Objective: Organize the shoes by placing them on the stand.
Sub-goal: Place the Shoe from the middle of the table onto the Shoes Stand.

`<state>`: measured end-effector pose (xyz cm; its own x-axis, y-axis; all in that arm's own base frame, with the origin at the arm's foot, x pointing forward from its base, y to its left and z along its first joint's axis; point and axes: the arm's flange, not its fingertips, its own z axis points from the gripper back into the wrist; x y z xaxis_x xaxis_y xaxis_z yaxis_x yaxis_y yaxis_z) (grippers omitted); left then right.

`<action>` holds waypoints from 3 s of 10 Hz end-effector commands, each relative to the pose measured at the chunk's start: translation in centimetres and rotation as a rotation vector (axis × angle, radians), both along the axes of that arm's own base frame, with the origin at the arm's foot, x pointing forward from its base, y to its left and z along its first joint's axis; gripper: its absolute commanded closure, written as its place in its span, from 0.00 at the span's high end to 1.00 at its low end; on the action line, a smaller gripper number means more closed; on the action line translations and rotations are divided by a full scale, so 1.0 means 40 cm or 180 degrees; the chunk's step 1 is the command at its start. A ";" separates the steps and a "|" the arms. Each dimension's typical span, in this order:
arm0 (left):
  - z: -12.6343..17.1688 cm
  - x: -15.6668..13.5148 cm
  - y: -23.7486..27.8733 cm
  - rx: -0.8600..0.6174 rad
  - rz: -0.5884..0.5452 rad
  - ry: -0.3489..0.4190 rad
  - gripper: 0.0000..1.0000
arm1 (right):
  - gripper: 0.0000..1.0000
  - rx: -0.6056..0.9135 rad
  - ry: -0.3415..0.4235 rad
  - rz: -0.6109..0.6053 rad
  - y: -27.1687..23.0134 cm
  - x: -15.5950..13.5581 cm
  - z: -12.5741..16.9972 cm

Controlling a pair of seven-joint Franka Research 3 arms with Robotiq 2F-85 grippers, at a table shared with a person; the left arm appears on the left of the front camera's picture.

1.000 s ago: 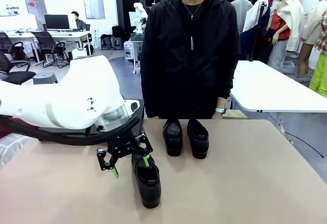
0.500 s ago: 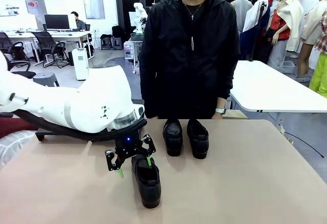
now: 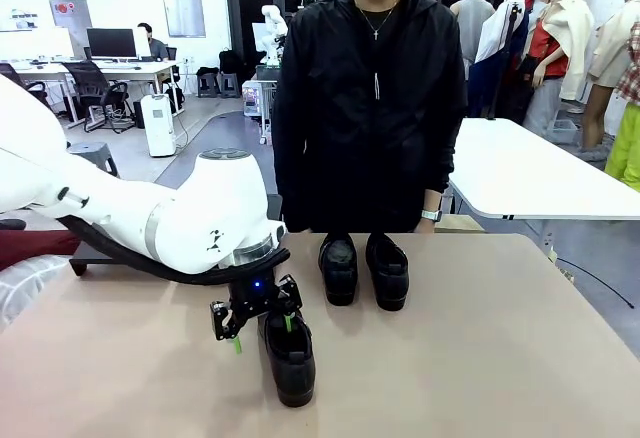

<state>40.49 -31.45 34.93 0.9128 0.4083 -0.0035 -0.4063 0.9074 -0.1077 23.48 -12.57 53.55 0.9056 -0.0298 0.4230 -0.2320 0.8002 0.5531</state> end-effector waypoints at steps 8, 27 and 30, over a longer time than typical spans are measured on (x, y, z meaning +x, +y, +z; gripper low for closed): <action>0.000 0.002 -0.028 0.0300 -0.0106 -0.0013 0.00 | 1.00 0.0040 -0.0038 0.0022 0.001 -0.003 0.004; 0.407 -0.155 0.176 0.0428 -0.1097 -0.1302 0.00 | 1.00 0.0040 -0.0038 0.0022 0.001 -0.003 0.004; 0.497 0.092 0.155 0.0548 -0.1164 -0.1693 0.00 | 1.00 0.0040 -0.0038 0.0022 0.001 -0.003 0.004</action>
